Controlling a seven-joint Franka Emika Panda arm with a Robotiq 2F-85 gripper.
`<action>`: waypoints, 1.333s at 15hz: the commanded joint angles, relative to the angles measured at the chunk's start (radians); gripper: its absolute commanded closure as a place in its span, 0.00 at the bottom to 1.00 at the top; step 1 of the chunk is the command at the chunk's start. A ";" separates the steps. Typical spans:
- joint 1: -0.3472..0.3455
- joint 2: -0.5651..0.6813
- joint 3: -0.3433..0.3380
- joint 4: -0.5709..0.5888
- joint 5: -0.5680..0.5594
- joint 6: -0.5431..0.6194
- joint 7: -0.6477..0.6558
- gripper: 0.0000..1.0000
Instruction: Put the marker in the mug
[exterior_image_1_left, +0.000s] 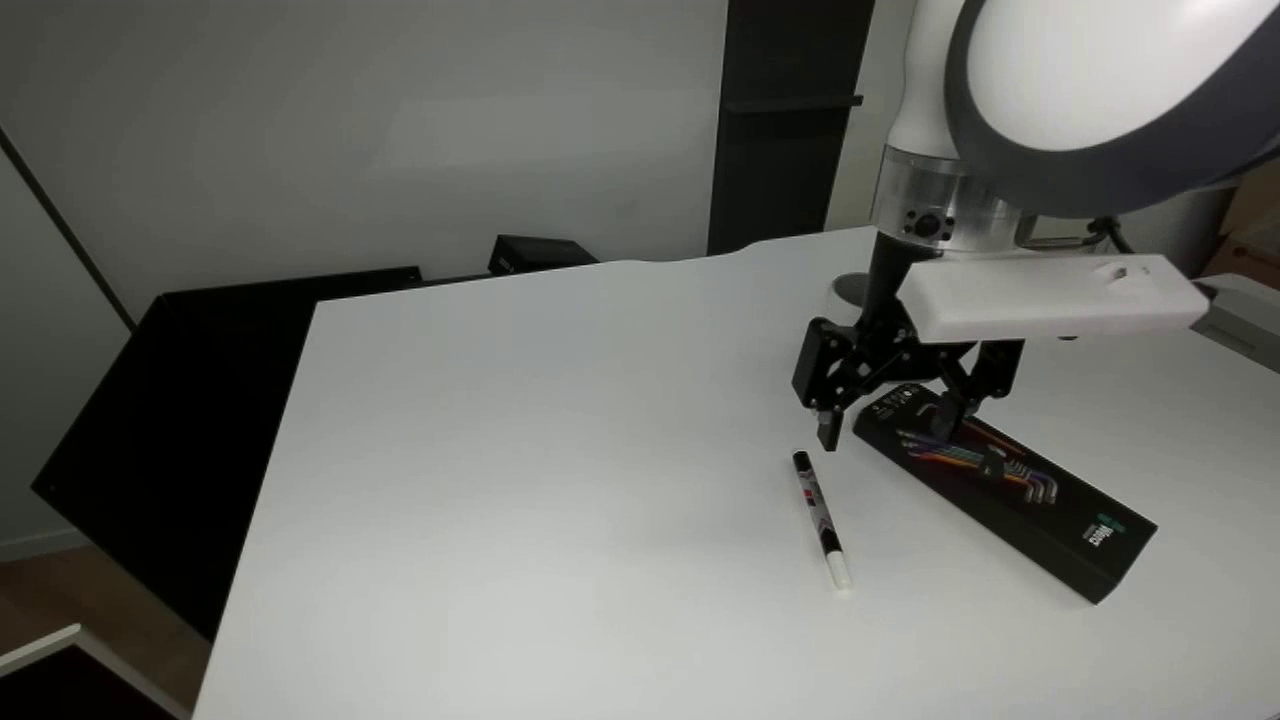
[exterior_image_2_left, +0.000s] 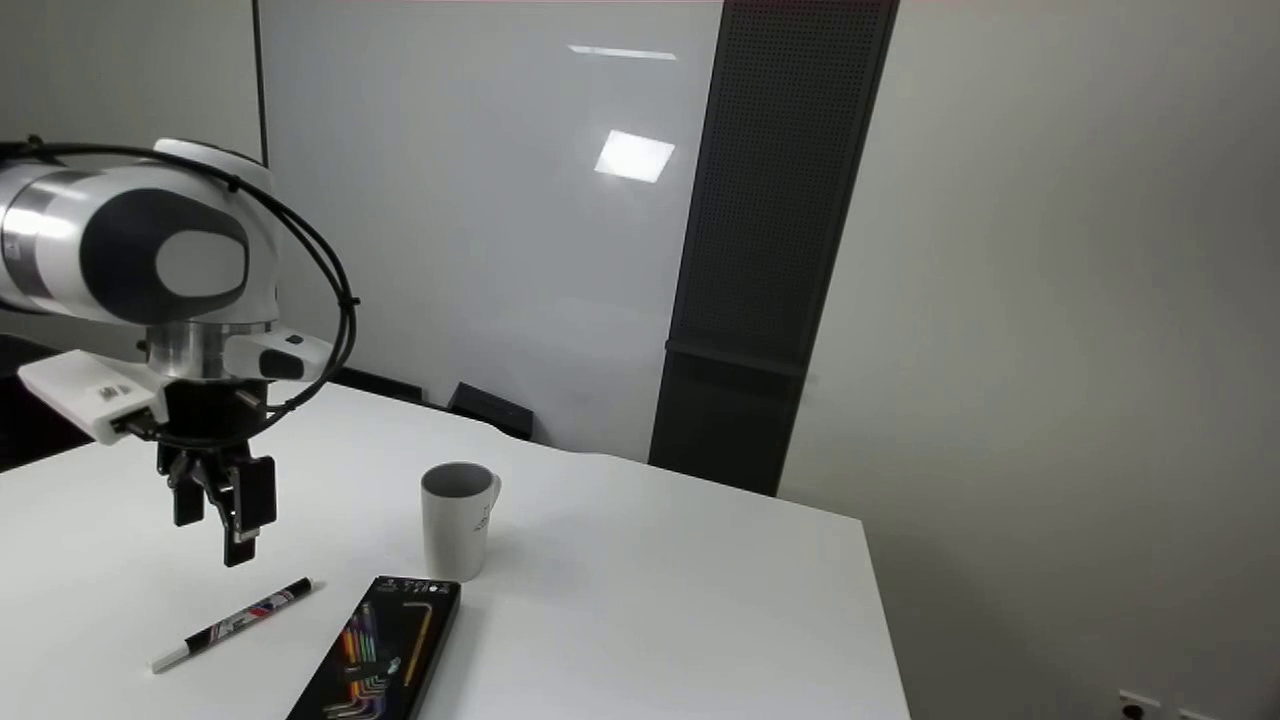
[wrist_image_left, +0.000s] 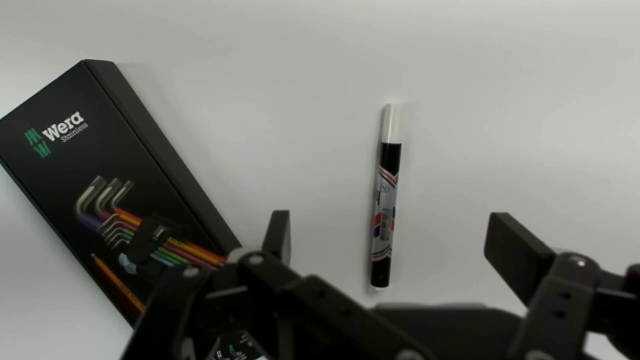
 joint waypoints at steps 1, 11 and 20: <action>0.039 0.034 -0.017 -0.010 -0.008 0.073 0.037 0.00; 0.160 0.110 -0.104 -0.068 -0.029 0.174 0.173 0.00; 0.224 0.172 -0.144 -0.121 -0.010 0.335 0.273 0.00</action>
